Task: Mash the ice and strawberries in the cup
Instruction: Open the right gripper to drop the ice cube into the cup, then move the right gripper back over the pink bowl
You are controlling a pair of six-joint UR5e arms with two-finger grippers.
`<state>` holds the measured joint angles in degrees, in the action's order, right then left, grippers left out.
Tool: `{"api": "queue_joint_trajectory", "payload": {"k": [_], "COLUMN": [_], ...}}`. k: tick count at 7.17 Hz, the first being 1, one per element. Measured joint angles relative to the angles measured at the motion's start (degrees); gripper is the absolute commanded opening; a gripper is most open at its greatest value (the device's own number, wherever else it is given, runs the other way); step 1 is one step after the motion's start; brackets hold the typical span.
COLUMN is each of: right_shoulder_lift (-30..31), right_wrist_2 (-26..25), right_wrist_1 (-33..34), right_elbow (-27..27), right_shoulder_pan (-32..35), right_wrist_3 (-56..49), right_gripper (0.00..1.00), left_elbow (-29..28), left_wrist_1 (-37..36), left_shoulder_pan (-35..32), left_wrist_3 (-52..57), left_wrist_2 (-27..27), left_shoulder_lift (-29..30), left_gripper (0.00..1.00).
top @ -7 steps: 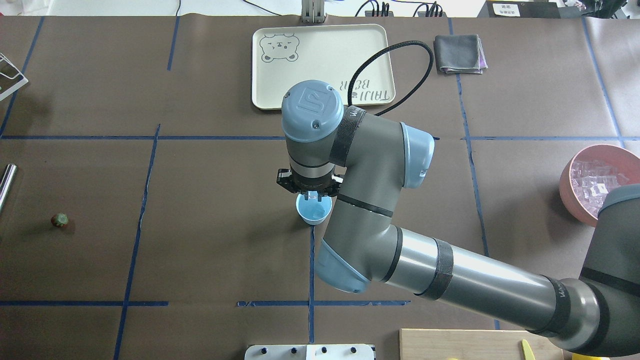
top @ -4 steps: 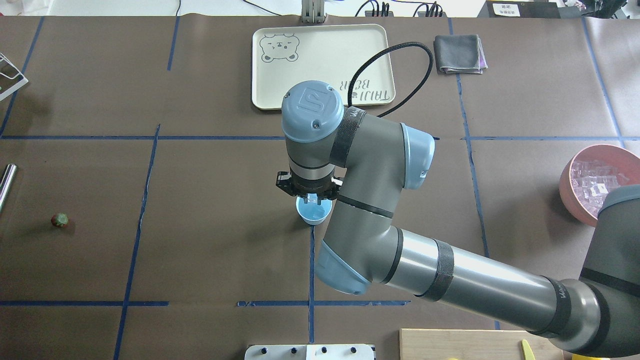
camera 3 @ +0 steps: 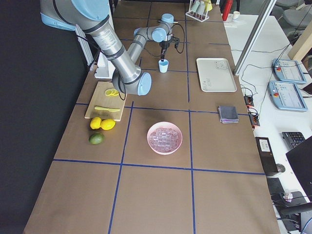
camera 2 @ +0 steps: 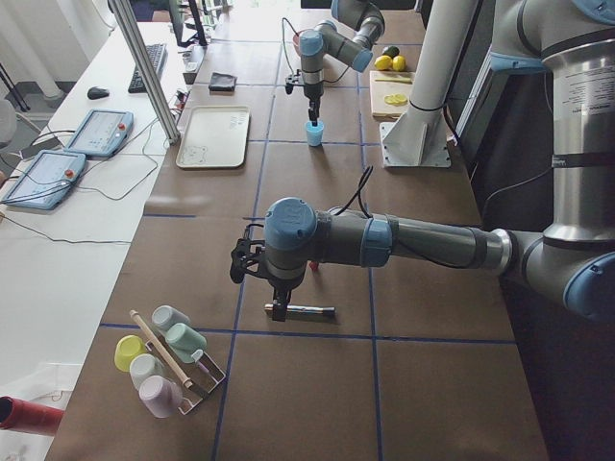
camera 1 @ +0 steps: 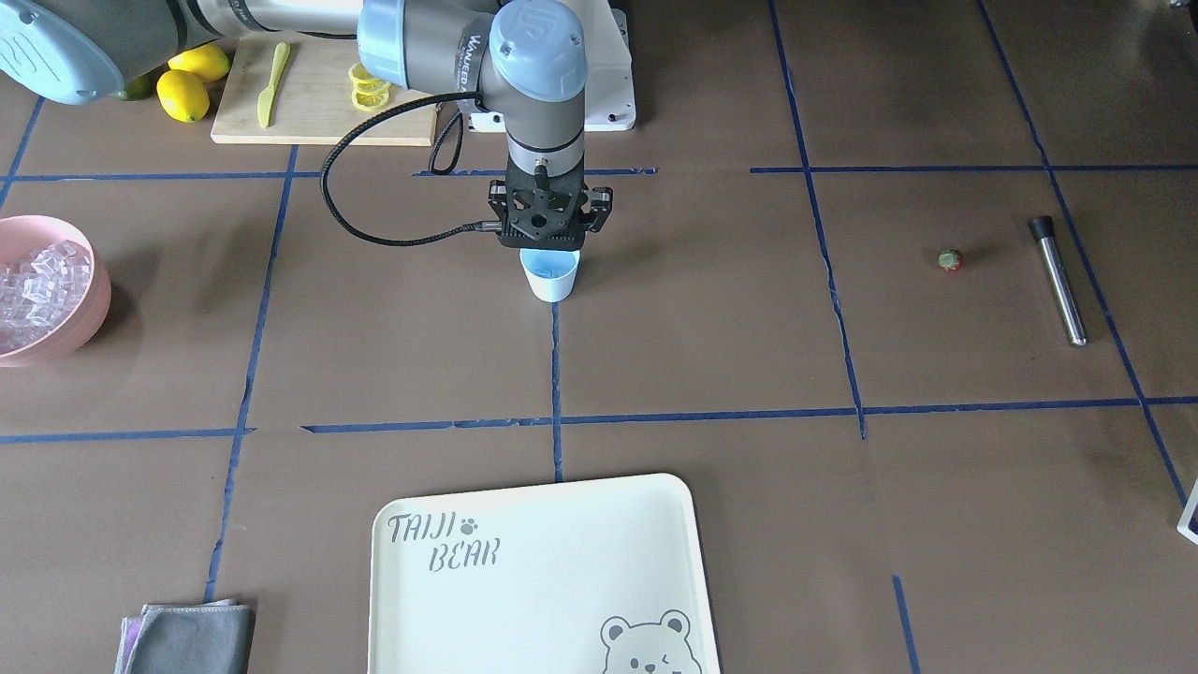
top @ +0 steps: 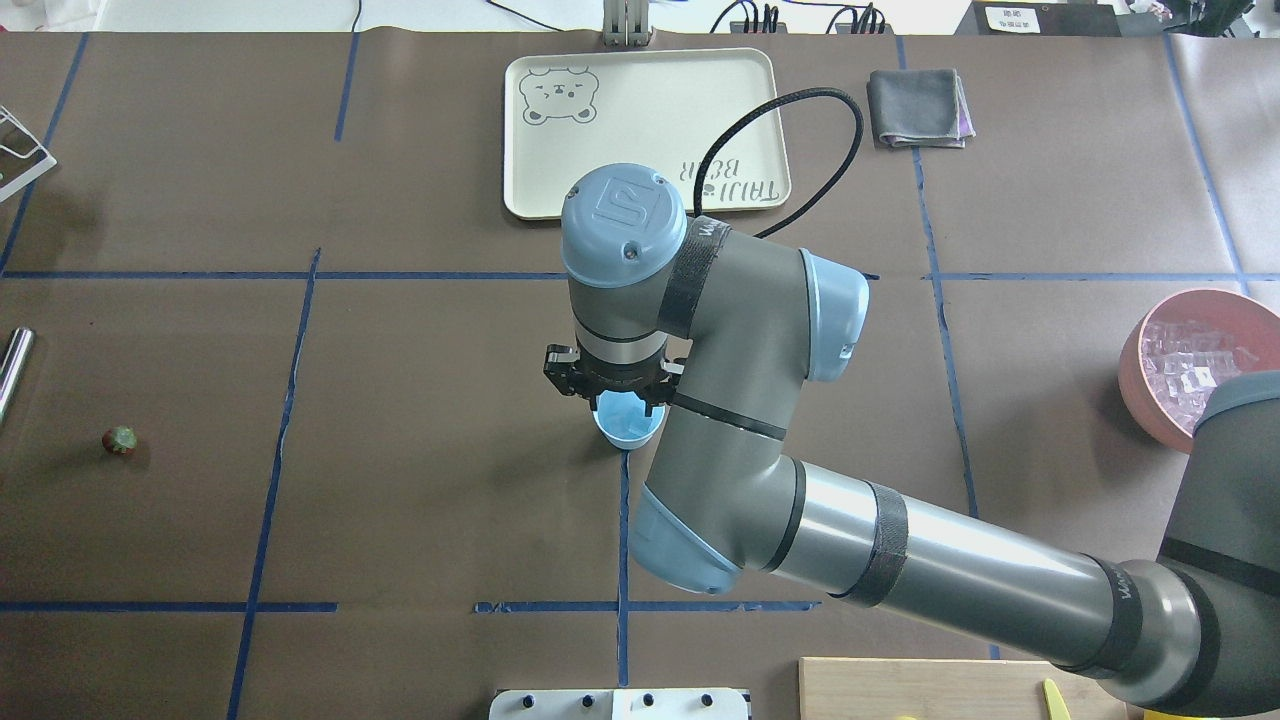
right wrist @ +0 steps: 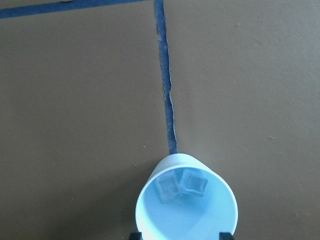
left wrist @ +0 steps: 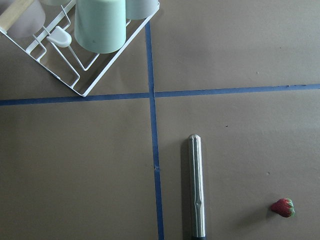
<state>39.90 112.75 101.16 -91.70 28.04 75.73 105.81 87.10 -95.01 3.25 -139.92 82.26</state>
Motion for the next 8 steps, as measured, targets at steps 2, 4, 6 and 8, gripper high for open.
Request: {"api": "queue_joint_trajectory", "payload": {"k": [2, 4, 6, 8], "right_shoulder_lift": [0.0, 0.0, 3.8, 14.0], "right_wrist_2": [0.0, 0.0, 0.2, 0.4], "right_wrist_1": [0.0, 1.5, 4.7, 6.0], "right_elbow": [-0.6, -3.1, -13.1, -28.0], "right_shoulder_pan": [0.0, 0.2, 3.1, 10.5], "right_wrist_3": [0.0, 0.0, -0.7, -3.3], "right_gripper": [0.98, 0.99, 0.99, 0.99], "left_elbow": [0.0, 0.0, 0.1, 0.4], "left_wrist_1": [0.0, 0.0, 0.0, 0.1], "left_shoulder_pan": [0.0, 0.0, 0.0, 0.0], "left_wrist_3": [0.0, 0.0, -0.1, -0.6], "left_wrist_2": [0.0, 0.0, 0.0, 0.0], "left_shoulder_lift": [0.1, 0.1, 0.1, 0.2], "left_gripper": [1.00, 1.00, 1.00, 1.00]}}
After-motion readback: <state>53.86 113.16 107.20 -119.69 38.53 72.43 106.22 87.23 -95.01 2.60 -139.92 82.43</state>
